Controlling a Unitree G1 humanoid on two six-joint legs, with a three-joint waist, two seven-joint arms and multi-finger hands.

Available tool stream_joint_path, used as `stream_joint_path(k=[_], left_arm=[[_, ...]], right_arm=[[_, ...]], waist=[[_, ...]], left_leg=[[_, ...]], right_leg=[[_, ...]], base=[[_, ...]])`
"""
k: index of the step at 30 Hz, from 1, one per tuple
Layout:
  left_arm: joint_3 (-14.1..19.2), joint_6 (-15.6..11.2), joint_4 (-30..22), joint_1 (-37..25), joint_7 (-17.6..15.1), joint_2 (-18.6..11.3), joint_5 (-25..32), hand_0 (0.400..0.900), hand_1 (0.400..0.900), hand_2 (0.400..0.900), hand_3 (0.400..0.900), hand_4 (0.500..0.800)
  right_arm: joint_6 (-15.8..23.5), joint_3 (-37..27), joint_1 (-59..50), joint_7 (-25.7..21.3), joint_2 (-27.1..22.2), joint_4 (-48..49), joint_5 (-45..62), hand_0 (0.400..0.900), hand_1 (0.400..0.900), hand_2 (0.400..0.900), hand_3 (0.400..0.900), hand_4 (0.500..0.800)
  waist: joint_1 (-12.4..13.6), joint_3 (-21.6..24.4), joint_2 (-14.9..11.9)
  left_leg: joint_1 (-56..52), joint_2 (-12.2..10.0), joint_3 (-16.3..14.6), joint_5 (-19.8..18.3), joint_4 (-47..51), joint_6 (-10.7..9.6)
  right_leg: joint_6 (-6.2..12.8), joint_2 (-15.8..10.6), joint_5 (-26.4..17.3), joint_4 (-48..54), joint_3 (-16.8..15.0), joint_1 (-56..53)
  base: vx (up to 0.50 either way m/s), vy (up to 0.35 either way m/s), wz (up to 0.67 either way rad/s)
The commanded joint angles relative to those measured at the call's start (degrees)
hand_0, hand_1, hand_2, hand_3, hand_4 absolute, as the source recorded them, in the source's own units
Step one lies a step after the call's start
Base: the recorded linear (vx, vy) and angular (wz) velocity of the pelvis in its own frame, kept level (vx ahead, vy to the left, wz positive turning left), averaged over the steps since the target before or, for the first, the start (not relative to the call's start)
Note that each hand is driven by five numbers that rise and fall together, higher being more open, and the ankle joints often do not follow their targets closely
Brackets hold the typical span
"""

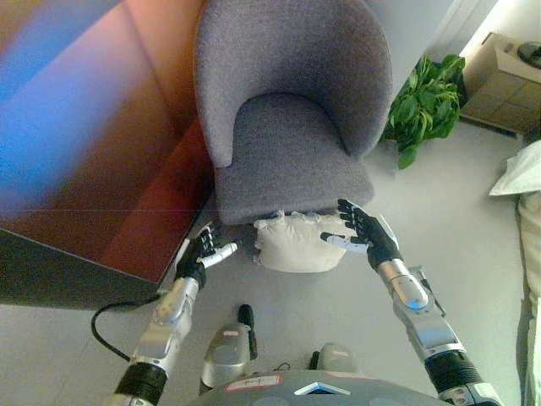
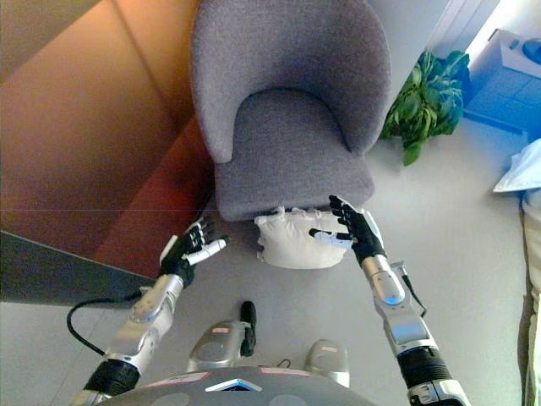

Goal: Pick up the pillow and put it on the sofa.

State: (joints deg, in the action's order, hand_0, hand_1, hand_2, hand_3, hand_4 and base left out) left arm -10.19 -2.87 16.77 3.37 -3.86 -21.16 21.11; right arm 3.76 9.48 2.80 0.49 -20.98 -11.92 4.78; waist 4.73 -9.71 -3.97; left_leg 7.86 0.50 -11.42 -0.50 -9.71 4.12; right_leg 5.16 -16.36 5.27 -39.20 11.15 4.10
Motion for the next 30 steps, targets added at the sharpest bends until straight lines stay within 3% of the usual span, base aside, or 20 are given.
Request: stream_joint_path(k=[1,2,4,6,7,8,10,12,14,15,19,21,22,23,24,30], left_arm=[[1.8,-5.4,-7.1,-2.5,-1.7,-2.4,0.0,0.900,0.900,0.900,0.900,0.800],[1.9,-5.4,-7.3,-2.6,-2.0,-2.5,0.2,0.900,0.900,0.900,0.900,0.800],[1.8,-5.6,-7.4,-3.1,-2.9,-2.1,1.0,0.900,0.900,0.900,0.900,0.800],[1.9,-5.8,-7.4,-3.1,-3.1,-2.0,1.3,0.900,0.900,0.900,0.900,0.800],[1.8,-6.4,-7.3,-3.5,-3.8,-1.9,1.7,0.900,0.900,0.900,0.900,0.800],[1.9,-6.4,-7.2,-3.6,-3.8,-1.8,1.7,0.900,0.900,0.900,0.900,0.800],[2.1,-7.5,-6.8,-5.5,-5.3,-1.9,1.7,0.900,0.900,0.900,0.900,0.800],[2.5,-8.1,-7.3,-7.0,-6.3,-2.3,2.3,0.900,0.900,0.900,0.900,0.800],[2.8,-8.1,-7.5,-7.6,-6.2,-2.0,2.9,0.900,0.900,0.900,0.900,0.800],[3.1,-8.9,-7.6,-8.0,-6.6,-1.7,3.3,0.900,0.900,0.900,0.900,0.800],[2.2,-9.7,-7.6,-9.6,-8.2,0.8,6.0,0.900,0.900,0.900,0.900,0.800],[0.6,-10.1,-7.8,-11.7,-8.5,1.7,6.4,0.900,0.900,0.900,0.900,0.800],[-1.0,-10.4,-7.5,-14.6,-9.0,2.5,6.4,0.900,0.900,0.900,0.900,0.800],[-1.0,-10.4,-7.4,-14.8,-9.0,2.5,6.4,0.900,0.900,0.900,0.900,0.800],[-1.5,-10.6,-7.6,-15.7,-9.2,2.7,6.4,0.900,0.900,0.900,0.900,0.800],[-0.9,-11.4,-8.3,-17.4,-11.0,3.2,6.3,0.900,0.900,0.900,0.900,0.800]], right_arm=[[4.0,1.1,-7.0,-2.3,-0.3,2.5,-1.5,0.900,0.900,0.900,0.900,0.800],[3.9,1.2,-7.4,-2.6,-0.4,2.9,-2.2,0.900,0.900,0.900,0.900,0.800],[3.3,1.0,-8.6,-4.0,-0.9,3.5,-4.5,0.900,0.900,0.900,0.900,0.800],[3.1,0.8,-9.3,-4.9,-1.6,3.1,-6.5,0.900,0.900,0.900,0.900,0.800],[1.9,1.0,-11.5,-7.0,-4.1,2.2,-12.7,0.900,0.900,0.900,0.900,0.800],[1.9,1.0,-11.7,-7.1,-4.1,2.1,-12.8,0.900,0.900,0.900,0.900,0.800],[0.6,1.6,-15.5,-10.4,-6.8,-0.1,-20.5,0.900,0.900,0.900,0.900,0.800],[-2.4,2.0,-18.2,-12.1,-10.3,-1.6,-31.0,0.900,0.900,0.900,0.900,0.800],[-2.7,2.0,-18.1,-12.2,-11.2,-1.4,-33.1,0.900,0.900,0.900,0.900,0.800],[-2.7,2.3,-19.4,-12.6,-11.5,-1.1,-34.4,0.900,0.900,0.900,0.900,0.800],[-3.5,4.8,-21.6,-13.9,-14.1,-3.2,-38.2,0.900,0.900,0.900,0.900,0.800],[-4.0,4.2,-22.1,-15.2,-15.5,-2.5,-39.3,0.900,0.900,0.900,0.900,0.800],[-4.9,4.2,-23.0,-16.4,-16.9,-2.6,-40.1,0.900,0.900,0.900,0.900,0.800],[-4.9,4.2,-23.2,-16.4,-16.9,-2.7,-40.1,0.900,0.900,0.900,0.900,0.800],[-5.2,4.5,-24.3,-16.8,-17.2,-2.7,-40.4,0.900,0.900,0.900,0.900,0.800],[-4.8,5.6,-28.8,-18.0,-16.3,-1.6,-39.8,0.900,0.900,0.900,0.900,0.800]], waist=[[-2.4,0.9,0.7],[-2.6,0.1,0.7],[-2.7,-1.7,0.3],[-2.6,-2.7,0.1],[-2.4,-3.9,-0.6],[-2.6,-3.9,-0.2],[-2.7,-5.1,-1.0],[-3.9,-5.6,-1.5],[-3.8,-5.6,-2.0],[-3.6,-6.1,-2.3],[-4.1,-7.5,-0.6],[-4.7,-9.1,0.6],[-5.7,-10.6,1.6],[-5.9,-10.4,1.5],[-6.1,-11.4,2.1],[-6.0,-13.5,2.3]], left_leg=[[0.1,0.9,4.5,2.0,2.9,1.3],[-1.2,0.7,5.0,1.7,3.7,1.3],[-3.3,0.6,5.9,0.3,4.0,0.4],[-3.5,0.2,6.5,-0.6,3.7,-0.4],[-3.4,-0.1,7.6,-1.9,3.0,-2.0],[-3.2,-0.4,7.8,-1.8,2.8,-2.0],[-2.9,-1.2,9.1,-2.9,3.0,-4.3],[-4.9,-3.7,11.5,-4.0,5.0,-6.7],[-4.8,-3.6,12.1,-3.8,5.5,-7.2],[-4.9,-4.0,12.3,-3.9,5.9,-7.6],[-1.6,-8.1,14.0,-2.8,6.3,-9.7],[2.2,-9.4,13.1,-2.0,5.0,-10.0],[5.5,-10.5,9.2,-1.6,2.2,-9.9],[6.2,-10.2,9.4,-1.4,2.0,-9.7],[7.4,-10.8,7.4,-1.7,0.1,-9.8],[11.8,-10.4,6.6,-4.2,-4.4,-9.5]], right_leg=[[2.52,0.7,-11.9,-3.4,3.2,-1.2],[2.04,0.9,-10.3,-3.4,3.8,1.1],[1.80,-1.0,-8.4,5.0,8.1,3.5],[2.29,-2.2,-8.6,9.6,8.8,3.5],[3.64,-4.4,-10.6,19.1,7.8,5.0],[3.57,-4.0,-11.3,20.3,8.2,4.5],[5.98,-4.4,-15.9,33.5,5.6,6.1],[8.63,-4.7,-22.2,37.7,0.0,8.5],[8.47,-4.5,-21.5,38.2,-0.1,8.1],[8.87,-4.7,-22.7,37.6,2.0,8.5],[7.53,-2.2,-17.6,35.3,6.3,10.8],[6.64,-2.6,-15.4,33.2,8.0,12.7],[6.12,-3.3,-13.8,31.3,9.5,13.7],[6.05,-3.6,-14.0,31.3,9.6,14.1],[5.71,-3.6,-12.9,29.3,10.0,15.2],[4.89,-3.5,-11.5,23.3,7.2,22.8]], base=[[0.20,0.079,0.07],[0.31,0.011,0.09],[0.35,-0.028,0.12],[0.19,-0.162,0.13],[0.21,-0.229,0.17],[0.21,-0.290,0.17],[0.19,-0.288,0.33],[0.39,-0.346,0.71],[0.25,-0.205,0.44],[0.25,-0.260,0.59],[0.16,-0.298,0.74],[0.02,-0.269,1.08],[-0.02,-0.163,0.95],[0.03,-0.123,0.63],[0.00,0.000,0.00],[0.04,-0.012,-0.16]])
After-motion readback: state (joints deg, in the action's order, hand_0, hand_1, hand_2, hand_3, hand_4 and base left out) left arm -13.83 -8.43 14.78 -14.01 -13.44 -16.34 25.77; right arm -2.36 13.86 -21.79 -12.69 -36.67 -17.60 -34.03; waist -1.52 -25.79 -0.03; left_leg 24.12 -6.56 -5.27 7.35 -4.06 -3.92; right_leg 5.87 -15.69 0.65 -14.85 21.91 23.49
